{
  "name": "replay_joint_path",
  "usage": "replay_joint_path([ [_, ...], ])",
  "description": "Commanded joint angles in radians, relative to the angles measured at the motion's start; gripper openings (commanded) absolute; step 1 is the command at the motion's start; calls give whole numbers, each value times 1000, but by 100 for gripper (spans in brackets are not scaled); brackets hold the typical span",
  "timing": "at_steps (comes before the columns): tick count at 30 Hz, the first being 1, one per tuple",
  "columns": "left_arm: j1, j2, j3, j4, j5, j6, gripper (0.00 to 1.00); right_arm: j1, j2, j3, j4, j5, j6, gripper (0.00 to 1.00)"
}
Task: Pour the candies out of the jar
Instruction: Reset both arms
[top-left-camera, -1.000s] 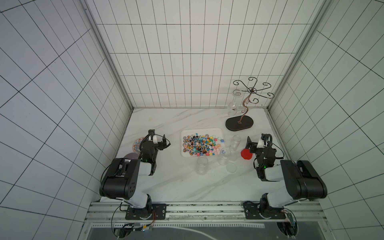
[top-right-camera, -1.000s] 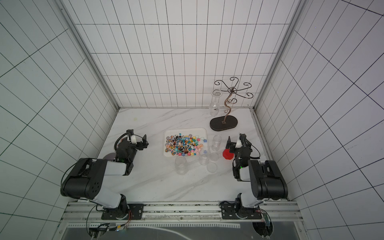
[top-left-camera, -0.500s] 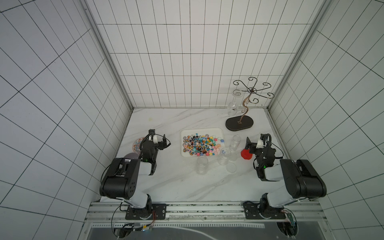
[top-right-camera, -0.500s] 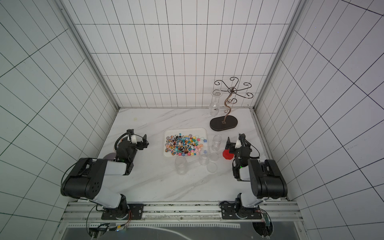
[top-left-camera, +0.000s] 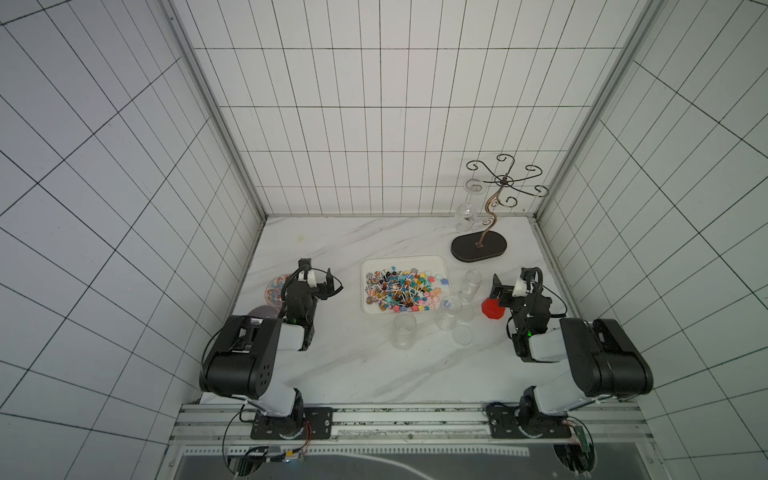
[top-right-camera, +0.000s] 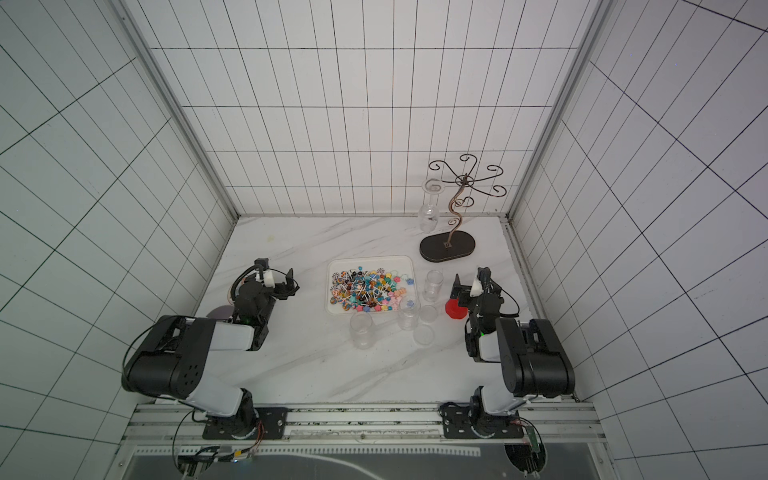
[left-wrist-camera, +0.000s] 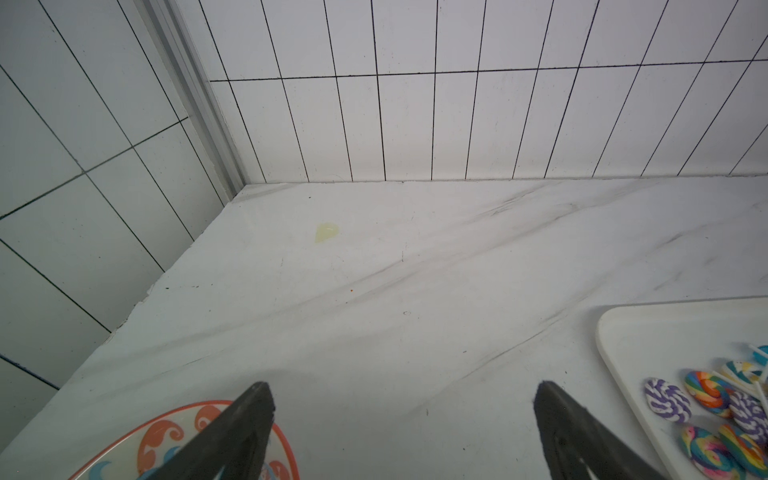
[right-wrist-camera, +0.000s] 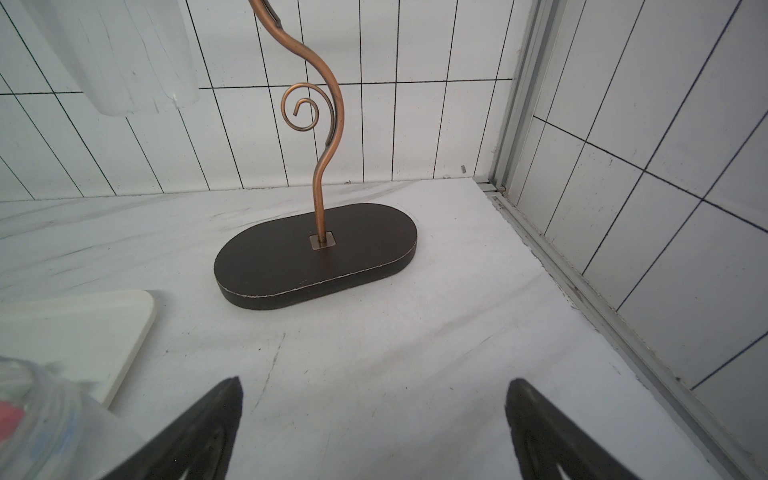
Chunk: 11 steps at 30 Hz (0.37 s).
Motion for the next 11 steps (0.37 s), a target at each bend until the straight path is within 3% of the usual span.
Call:
replay_joint_path([
  [1, -2, 9, 15, 20, -11, 3, 97, -14, 3, 30, 3, 1, -8, 100],
  [11, 0, 9, 14, 20, -9, 0, 97, -14, 3, 34, -4, -3, -8, 100],
])
